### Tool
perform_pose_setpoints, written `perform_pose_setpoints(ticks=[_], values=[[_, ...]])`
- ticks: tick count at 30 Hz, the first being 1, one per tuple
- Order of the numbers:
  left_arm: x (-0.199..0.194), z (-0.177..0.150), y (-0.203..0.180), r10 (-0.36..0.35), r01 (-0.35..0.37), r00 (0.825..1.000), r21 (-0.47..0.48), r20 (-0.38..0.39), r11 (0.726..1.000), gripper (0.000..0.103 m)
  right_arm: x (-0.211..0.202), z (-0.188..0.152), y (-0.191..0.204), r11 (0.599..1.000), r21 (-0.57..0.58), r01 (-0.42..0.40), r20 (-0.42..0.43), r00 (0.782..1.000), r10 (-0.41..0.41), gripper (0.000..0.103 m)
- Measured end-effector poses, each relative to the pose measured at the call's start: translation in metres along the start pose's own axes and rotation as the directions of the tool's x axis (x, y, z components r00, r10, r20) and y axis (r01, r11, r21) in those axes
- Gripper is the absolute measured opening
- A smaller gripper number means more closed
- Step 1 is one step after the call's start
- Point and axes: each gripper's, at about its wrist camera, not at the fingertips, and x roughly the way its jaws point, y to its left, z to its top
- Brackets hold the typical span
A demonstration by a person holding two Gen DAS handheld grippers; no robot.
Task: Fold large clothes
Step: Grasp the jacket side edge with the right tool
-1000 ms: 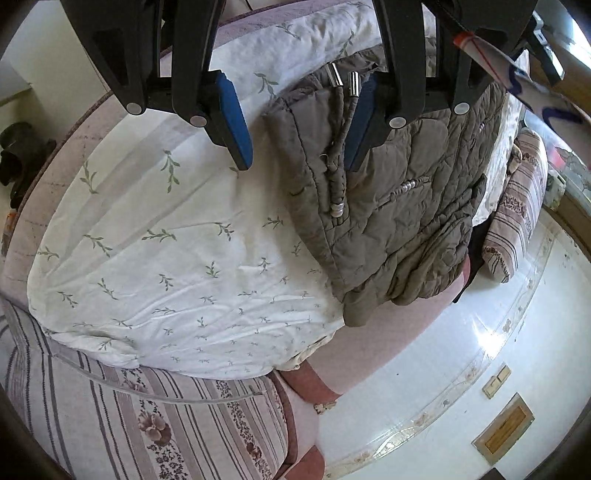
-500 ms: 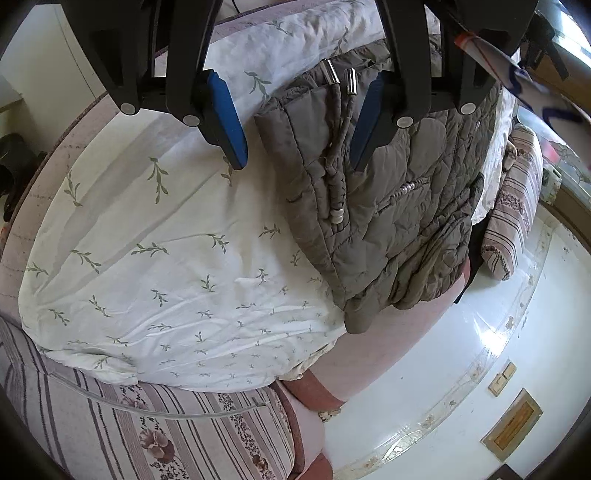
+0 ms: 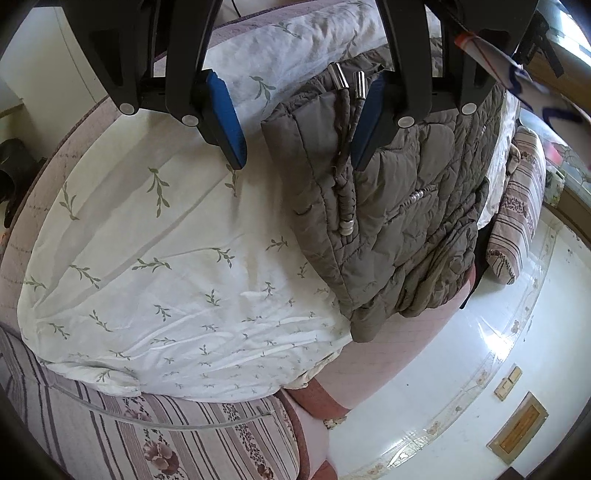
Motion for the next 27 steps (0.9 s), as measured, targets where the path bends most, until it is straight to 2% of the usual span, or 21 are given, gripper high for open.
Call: perform_pose_setpoints(ticks=[4, 6, 10, 13, 20, 24, 27], values=[[-0.002, -0.006, -0.015, -0.036, 0.036, 0.999, 0.056, 0.009, 0.998, 0.099, 0.002, -0.002, 0.0, 1.0, 0.003, 0.0, -0.006, 1.0, 0.0, 0.064], [-0.002, -0.006, -0.02, -0.022, 0.02, 0.999, 0.076, 0.032, 0.997, 0.099, 0.004, -0.002, 0.0, 1.0, 0.006, -0.001, -0.01, 1.0, 0.001, 0.065], [-0.002, 0.001, -0.009, 0.008, -0.01, 0.998, 0.018, 0.069, 1.0, 0.099, 0.006, -0.003, 0.0, 1.0, 0.012, -0.004, -0.012, 1.0, 0.004, 0.067], [0.003, 0.004, -0.001, 0.002, -0.001, 0.999, -0.029, 0.053, 1.0, 0.099, 0.007, -0.003, 0.0, 1.0, 0.022, -0.01, -0.011, 1.0, 0.01, 0.068], [0.006, -0.001, -0.015, -0.001, -0.001, 0.999, 0.039, 0.047, 0.999, 0.099, 0.012, -0.002, -0.002, 0.997, 0.065, -0.045, -0.009, 0.999, 0.046, 0.071], [0.008, -0.002, -0.018, -0.003, 0.001, 0.999, 0.045, 0.045, 0.999, 0.099, 0.018, -0.009, 0.008, 0.99, 0.057, -0.132, -0.05, 0.99, 0.135, 0.073], [0.008, -0.002, -0.018, -0.001, -0.001, 0.999, 0.044, 0.044, 0.999, 0.099, 0.025, -0.019, 0.023, 0.975, 0.041, -0.219, -0.102, 0.97, 0.222, 0.069]])
